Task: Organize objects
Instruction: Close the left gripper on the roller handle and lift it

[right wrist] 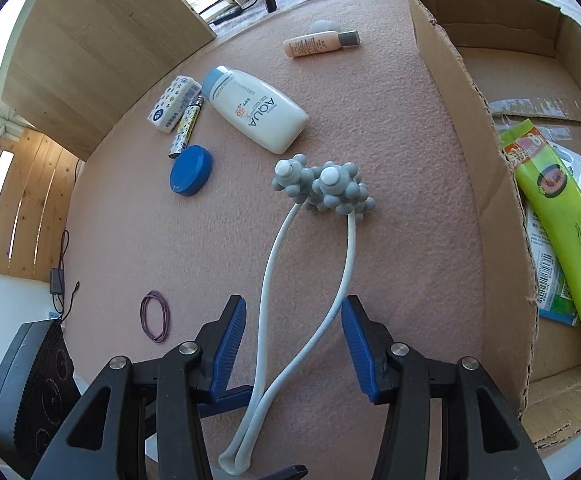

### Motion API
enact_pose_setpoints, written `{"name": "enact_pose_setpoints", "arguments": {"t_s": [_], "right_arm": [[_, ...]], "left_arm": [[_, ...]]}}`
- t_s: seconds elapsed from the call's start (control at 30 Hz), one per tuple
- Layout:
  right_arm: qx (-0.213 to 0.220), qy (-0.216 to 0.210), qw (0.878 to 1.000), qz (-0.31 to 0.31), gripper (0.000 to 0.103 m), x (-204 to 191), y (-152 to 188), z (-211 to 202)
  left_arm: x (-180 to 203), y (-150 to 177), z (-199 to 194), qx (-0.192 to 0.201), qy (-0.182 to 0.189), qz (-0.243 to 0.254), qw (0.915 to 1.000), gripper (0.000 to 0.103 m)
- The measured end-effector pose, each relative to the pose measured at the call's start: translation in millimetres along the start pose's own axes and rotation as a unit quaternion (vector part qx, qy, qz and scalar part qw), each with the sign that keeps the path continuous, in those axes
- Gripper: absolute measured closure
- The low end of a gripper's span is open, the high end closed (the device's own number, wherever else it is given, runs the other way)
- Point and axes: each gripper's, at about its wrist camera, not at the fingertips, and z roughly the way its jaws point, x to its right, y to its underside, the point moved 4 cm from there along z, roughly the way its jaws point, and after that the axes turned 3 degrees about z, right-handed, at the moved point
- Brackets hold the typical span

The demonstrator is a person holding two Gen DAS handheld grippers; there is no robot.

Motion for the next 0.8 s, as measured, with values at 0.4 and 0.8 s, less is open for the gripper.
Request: {"name": "enact_pose_setpoints", "arguments": {"t_s": [0.4, 0.8], "right_arm": [[0.011, -0.007, 1.000, 0.000, 0.056, 2, 2, 0], [0.004, -0.006, 1.000, 0.021, 0.077, 6, 15, 5]], "left_arm": [[-31, -12, -28, 0.049, -0.027, -0.072, 0.9959, 0.050], [-37, -19, -16, 0.048, -0.017, -0.075, 0.9959, 0.067]]}}
